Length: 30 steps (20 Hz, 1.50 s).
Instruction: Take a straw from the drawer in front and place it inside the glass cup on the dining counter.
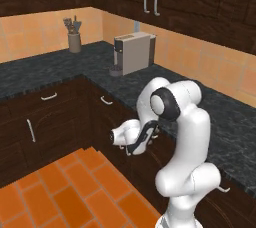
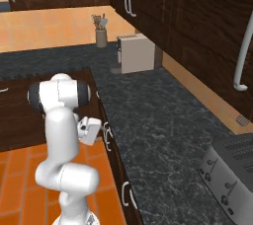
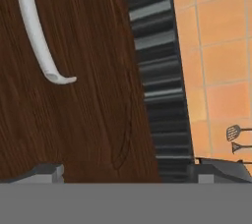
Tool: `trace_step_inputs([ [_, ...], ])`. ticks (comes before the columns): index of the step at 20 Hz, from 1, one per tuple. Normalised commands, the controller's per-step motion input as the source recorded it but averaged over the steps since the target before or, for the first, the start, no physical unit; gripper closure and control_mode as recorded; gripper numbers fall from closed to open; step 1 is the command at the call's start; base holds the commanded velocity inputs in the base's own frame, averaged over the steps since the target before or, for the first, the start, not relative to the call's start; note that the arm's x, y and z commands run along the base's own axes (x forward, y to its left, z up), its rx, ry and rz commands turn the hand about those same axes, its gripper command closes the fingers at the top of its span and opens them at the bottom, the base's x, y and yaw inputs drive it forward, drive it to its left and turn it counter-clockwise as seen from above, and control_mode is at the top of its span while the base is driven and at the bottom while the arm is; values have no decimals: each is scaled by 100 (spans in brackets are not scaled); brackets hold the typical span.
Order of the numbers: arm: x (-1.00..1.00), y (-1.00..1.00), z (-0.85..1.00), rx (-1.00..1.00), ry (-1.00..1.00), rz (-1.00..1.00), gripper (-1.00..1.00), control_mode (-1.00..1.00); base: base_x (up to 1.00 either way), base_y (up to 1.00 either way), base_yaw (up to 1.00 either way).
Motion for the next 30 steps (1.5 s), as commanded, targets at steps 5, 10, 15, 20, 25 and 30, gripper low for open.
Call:
trace_step_inputs([
  [5,52,0,-28,-8,0,0,-100,-100,0,0,0],
  [10,49,0,-32,-8,0,0,-100,-100,0,0,0],
  [15,24,-7,-25,-5,0,0,-100,-100,0,0,0],
  [20,11,-21,-8,0,0,1,-100,-100,0,0,0],
  [25,9,-34,0,0,0,6,-100,-100,0,0,0],
  [30,27,-8,-2,0,0,9,-100,-100,0,0,0],
])
